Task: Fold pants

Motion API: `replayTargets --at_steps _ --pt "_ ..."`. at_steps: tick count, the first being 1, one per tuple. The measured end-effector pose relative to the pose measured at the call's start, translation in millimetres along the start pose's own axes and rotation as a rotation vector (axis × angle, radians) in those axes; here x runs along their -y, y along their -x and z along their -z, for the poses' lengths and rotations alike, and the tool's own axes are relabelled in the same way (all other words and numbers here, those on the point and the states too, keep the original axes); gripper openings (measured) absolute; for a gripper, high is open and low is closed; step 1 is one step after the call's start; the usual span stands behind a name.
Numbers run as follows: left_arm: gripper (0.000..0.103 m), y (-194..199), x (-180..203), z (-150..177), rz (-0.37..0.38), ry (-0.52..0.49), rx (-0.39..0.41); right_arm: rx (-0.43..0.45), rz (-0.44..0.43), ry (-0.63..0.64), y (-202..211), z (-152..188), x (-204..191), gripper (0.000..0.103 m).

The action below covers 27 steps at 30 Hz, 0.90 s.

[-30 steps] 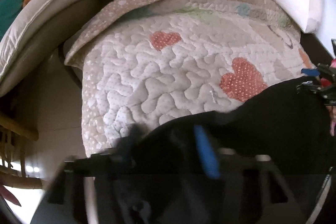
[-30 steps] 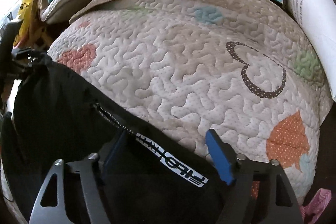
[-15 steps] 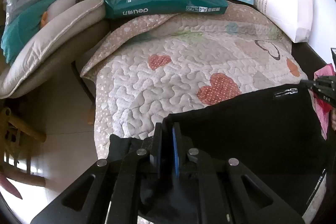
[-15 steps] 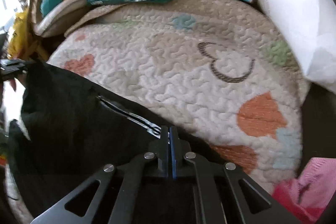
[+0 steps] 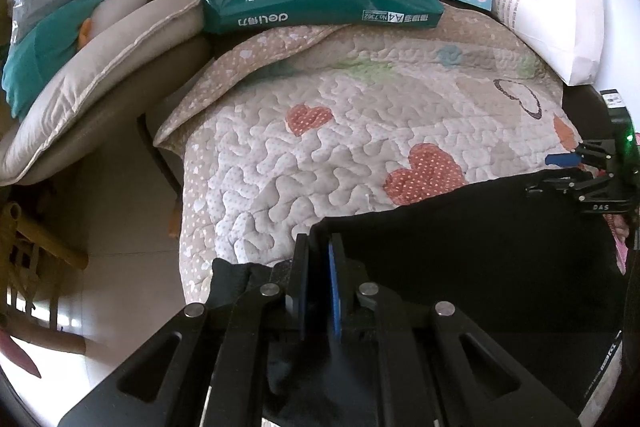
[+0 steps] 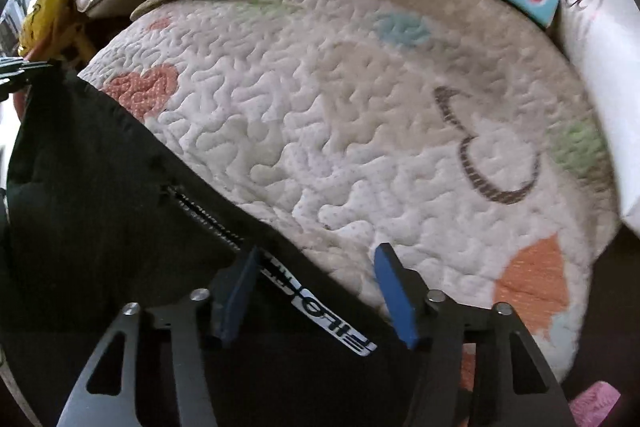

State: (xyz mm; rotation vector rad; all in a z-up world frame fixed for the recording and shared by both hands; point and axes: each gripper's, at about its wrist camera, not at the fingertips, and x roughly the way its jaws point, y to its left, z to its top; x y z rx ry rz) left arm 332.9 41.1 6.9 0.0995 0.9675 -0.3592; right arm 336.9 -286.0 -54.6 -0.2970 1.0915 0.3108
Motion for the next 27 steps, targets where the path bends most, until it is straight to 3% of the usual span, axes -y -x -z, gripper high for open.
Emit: replayTargets --at_steps 1,7,16,27 --pt "0.009 -0.1 0.1 0.0 -0.003 0.001 0.0 -0.007 -0.021 -0.002 0.8 0.4 0.7 0.051" --pt "0.009 16.1 5.3 1.3 -0.013 0.01 0.029 0.036 -0.028 -0.072 27.4 10.4 10.3 0.002" --pt "0.009 78.0 18.2 15.1 -0.022 0.002 0.111 0.092 0.005 -0.078 78.8 21.0 -9.8 0.002" --pt "0.009 156.9 21.1 90.9 0.008 0.053 0.184 0.15 -0.009 -0.141 156.2 84.6 -55.0 0.002"
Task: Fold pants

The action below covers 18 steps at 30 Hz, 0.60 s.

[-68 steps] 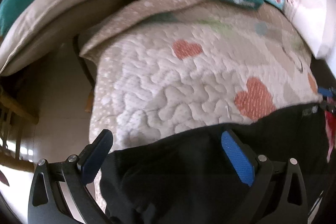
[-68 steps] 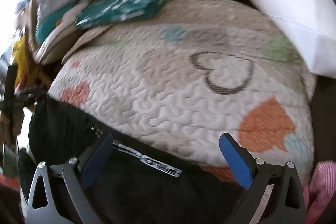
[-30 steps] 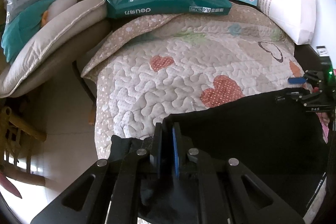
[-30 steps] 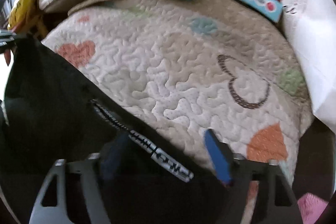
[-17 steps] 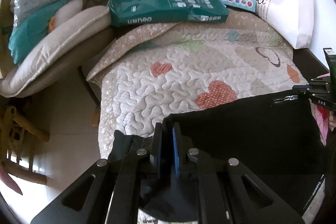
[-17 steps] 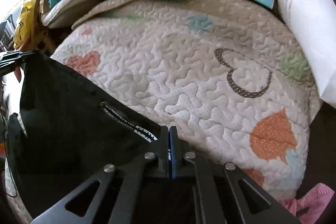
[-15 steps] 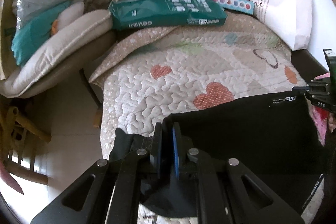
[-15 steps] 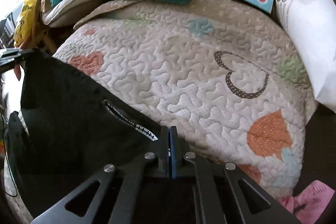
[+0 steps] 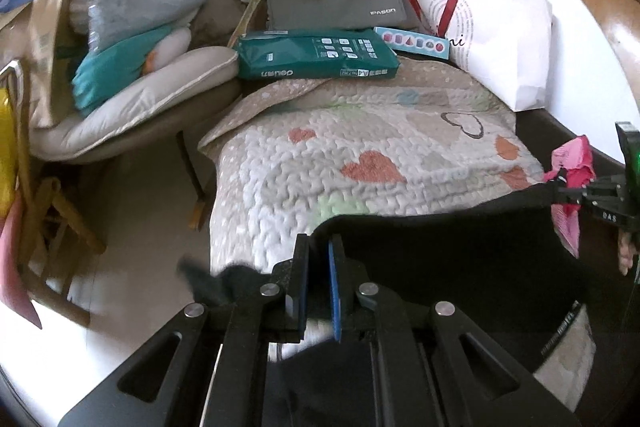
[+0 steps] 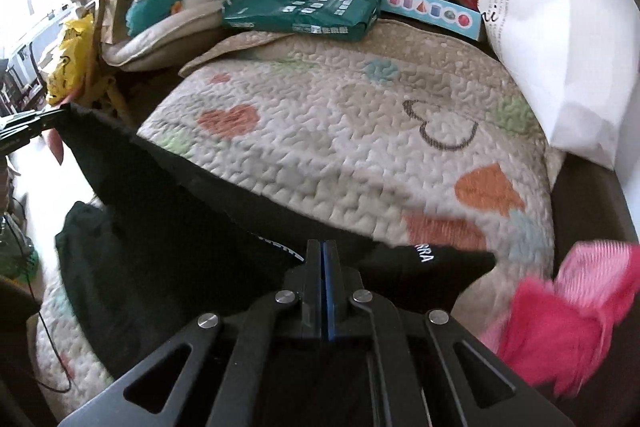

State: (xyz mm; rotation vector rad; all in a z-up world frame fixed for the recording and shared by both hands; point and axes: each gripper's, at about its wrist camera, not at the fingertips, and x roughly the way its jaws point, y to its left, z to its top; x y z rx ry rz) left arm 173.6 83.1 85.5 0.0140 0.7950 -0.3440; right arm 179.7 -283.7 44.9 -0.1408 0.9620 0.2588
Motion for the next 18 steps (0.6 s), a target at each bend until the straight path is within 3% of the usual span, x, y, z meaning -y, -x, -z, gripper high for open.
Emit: replayTargets --at_steps 5,10,15,18 --pt "0.009 24.7 1.3 48.5 -0.014 0.026 -0.013 -0.012 -0.033 -0.024 27.9 45.7 -29.2 0.002" --pt "0.009 27.3 11.6 100.7 -0.077 0.012 -0.1 -0.09 -0.076 -0.078 31.1 100.7 -57.6 0.002" --pt "0.009 16.6 18.5 140.9 -0.225 -0.062 -0.228 -0.187 -0.085 -0.085 17.8 142.2 -87.6 0.002" --pt "0.009 21.8 3.1 152.2 -0.284 0.004 -0.249 -0.245 -0.056 -0.088 10.5 157.4 -99.4 0.002"
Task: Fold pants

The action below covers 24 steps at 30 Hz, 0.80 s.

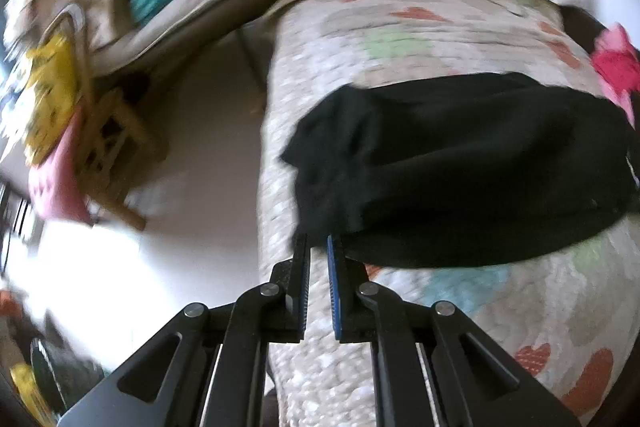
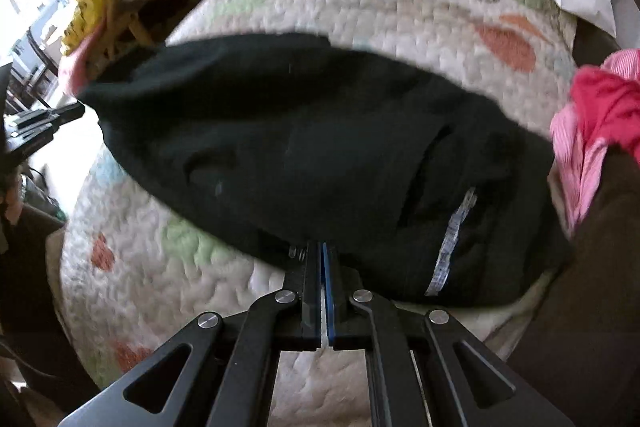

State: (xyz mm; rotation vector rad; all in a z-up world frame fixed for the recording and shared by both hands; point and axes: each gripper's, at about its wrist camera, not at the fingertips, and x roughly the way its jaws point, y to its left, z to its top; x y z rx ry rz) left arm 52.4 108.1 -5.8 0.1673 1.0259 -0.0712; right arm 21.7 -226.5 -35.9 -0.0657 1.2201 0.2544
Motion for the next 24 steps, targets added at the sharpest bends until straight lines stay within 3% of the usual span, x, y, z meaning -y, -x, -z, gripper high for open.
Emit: replayTargets --at_steps 3,5,8,10,12,13,17,19,22,24 --pt "0.013 3.3 -29.2 6.1 0.003 0.148 -0.014 -0.051 0.004 -0.035 -9.2 10.9 -1.6 0.002" --pt "0.022 7.0 -49.4 9.8 0.008 0.26 -0.005 -0.059 0.043 -0.062 -10.4 14.5 1.8 0.003" --pt "0.022 14.0 -72.8 11.6 0.046 0.398 0.03 -0.031 0.018 -0.107 -1.6 15.6 7.9 0.007" --pt "0.024 16.4 -81.4 12.1 0.094 0.469 0.043 0.012 0.0 -0.113 9.7 14.8 8.3 0.021" --pt "0.027 13.6 -81.2 8.0 0.135 0.511 0.038 0.05 0.01 -0.102 19.3 12.3 6.7 0.075" --pt "0.029 10.5 -79.7 5.5 0.151 0.522 0.028 0.074 0.028 -0.096 24.1 10.1 6.5 0.079" --pt "0.029 -3.6 -67.6 -11.7 0.201 0.589 -0.02 0.139 0.083 -0.068 39.5 -8.8 4.7 0.078" --pt "0.029 -5.5 -60.5 -22.2 0.214 0.599 -0.012 0.174 0.082 -0.125 50.9 -18.8 21.0 0.077" --pt "0.031 -1.4 -43.7 -34.4 0.223 0.535 0.055 0.253 0.073 -0.282 77.2 -33.7 66.6 0.077" --pt "0.037 0.5 -31.9 -33.7 0.202 0.467 0.099 0.236 0.094 -0.327 81.8 -43.0 89.4 0.077"
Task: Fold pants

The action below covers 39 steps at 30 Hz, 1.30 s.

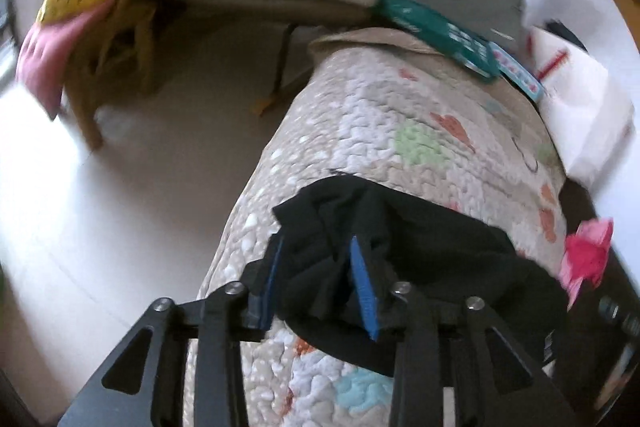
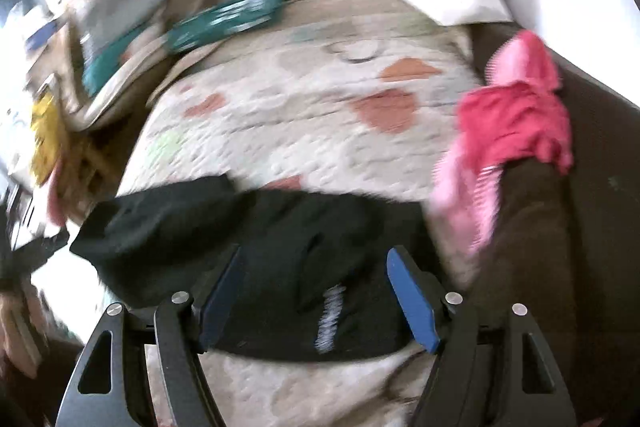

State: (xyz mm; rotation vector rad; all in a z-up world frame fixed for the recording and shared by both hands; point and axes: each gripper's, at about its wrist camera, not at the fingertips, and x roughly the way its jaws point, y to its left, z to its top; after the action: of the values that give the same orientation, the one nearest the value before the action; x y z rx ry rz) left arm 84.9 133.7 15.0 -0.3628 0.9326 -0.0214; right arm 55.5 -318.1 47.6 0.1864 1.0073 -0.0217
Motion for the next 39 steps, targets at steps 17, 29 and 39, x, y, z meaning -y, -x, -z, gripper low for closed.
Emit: replayTargets --at_steps 17,29,39 --pt "0.037 -12.3 -27.3 6.4 -0.041 0.08 -0.053 -0.304 0.188 0.051 -82.7 16.2 13.5 0.017" --pt "0.037 -13.6 -44.1 9.5 -0.112 0.149 -0.071 -0.352 0.456 0.096 -80.0 7.8 33.0 0.059" --pt "0.037 -22.7 -69.6 17.1 -0.122 0.305 -0.146 -0.039 0.19 0.365 -31.2 -21.9 -111.9 0.069"
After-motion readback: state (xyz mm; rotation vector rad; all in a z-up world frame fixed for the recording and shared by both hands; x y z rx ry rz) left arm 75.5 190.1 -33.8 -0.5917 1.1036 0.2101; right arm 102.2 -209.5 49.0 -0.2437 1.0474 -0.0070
